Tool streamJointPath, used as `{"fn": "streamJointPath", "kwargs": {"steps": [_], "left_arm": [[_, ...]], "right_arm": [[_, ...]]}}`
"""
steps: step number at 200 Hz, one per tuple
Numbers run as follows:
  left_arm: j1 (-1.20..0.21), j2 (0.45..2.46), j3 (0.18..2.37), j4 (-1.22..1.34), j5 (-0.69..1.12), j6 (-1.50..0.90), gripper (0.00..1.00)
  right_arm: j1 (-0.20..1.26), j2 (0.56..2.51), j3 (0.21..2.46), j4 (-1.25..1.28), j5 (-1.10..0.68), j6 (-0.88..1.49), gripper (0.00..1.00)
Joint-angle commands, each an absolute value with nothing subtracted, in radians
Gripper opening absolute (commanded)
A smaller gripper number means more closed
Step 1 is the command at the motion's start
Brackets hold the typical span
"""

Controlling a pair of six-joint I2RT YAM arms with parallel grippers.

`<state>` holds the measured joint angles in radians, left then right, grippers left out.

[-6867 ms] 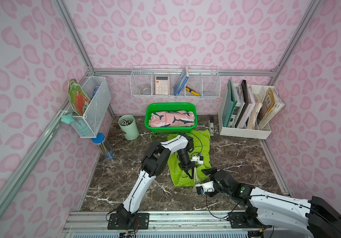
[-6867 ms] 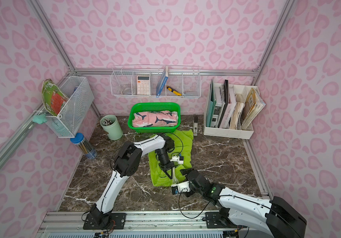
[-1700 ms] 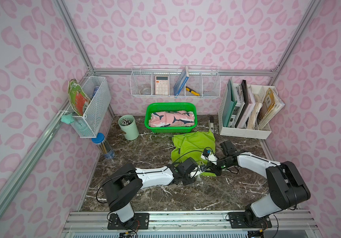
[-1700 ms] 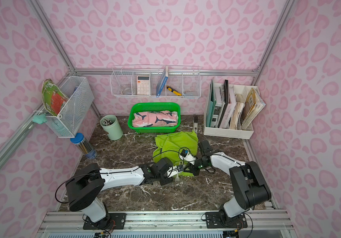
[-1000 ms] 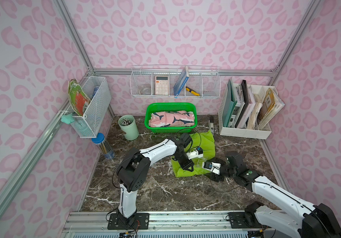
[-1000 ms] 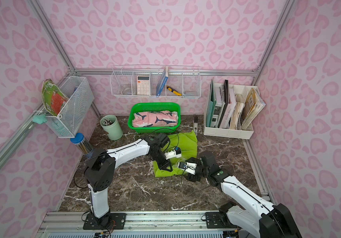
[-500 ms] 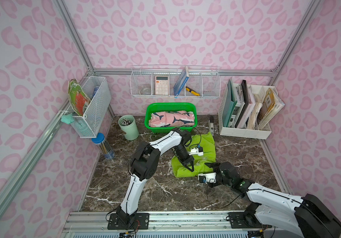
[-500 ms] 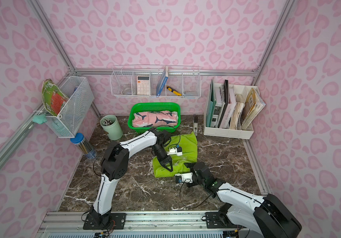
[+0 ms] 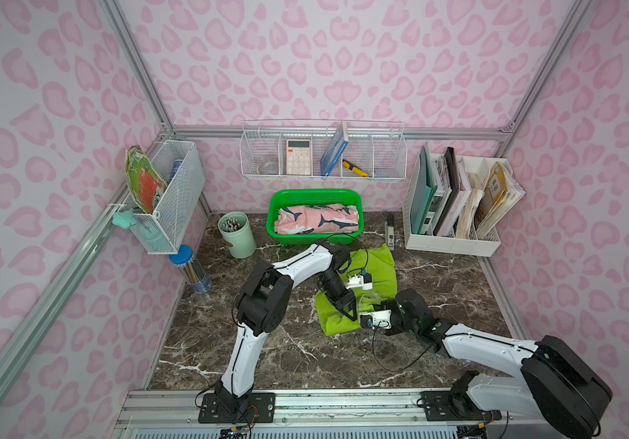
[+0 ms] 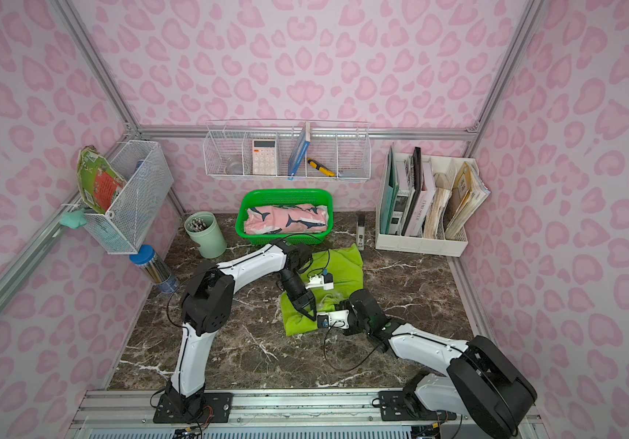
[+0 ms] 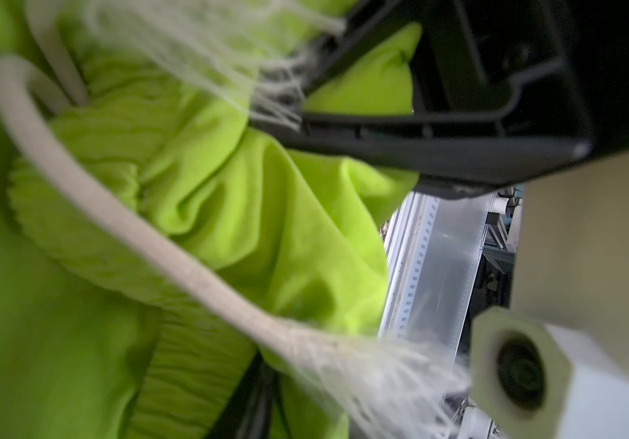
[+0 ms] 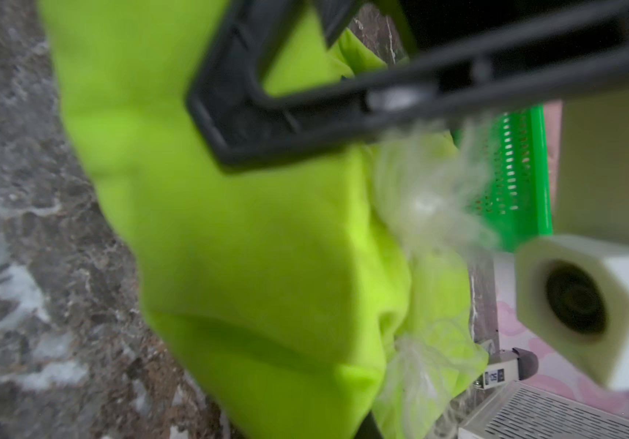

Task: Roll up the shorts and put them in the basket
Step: Roll the shorts at the center of the board.

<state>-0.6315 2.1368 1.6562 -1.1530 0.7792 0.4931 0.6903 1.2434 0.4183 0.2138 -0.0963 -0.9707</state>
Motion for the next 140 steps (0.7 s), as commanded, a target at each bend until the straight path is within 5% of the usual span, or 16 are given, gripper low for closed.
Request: {"fn": "streamJointPath", "kwargs": {"steps": [1, 78, 140], "left_arm": [[-0.628, 2.046, 1.568, -1.001, 0.727, 0.419, 0.99], [-0.606, 1.634, 1.19, -0.669, 0.426, 0.325, 0.99], [-0.855, 1.439, 0.98, -0.37, -0.059, 0.52, 0.99]], "right_arm": [[0.646, 1.237, 0.479, 0.033, -0.255, -0.874, 0.0], [0.488, 1.378, 0.721, -0.448, -0.618, -0.812, 0.0], [0.427, 1.555, 0.882, -0.635, -0.739, -0.801, 0.0]]}}
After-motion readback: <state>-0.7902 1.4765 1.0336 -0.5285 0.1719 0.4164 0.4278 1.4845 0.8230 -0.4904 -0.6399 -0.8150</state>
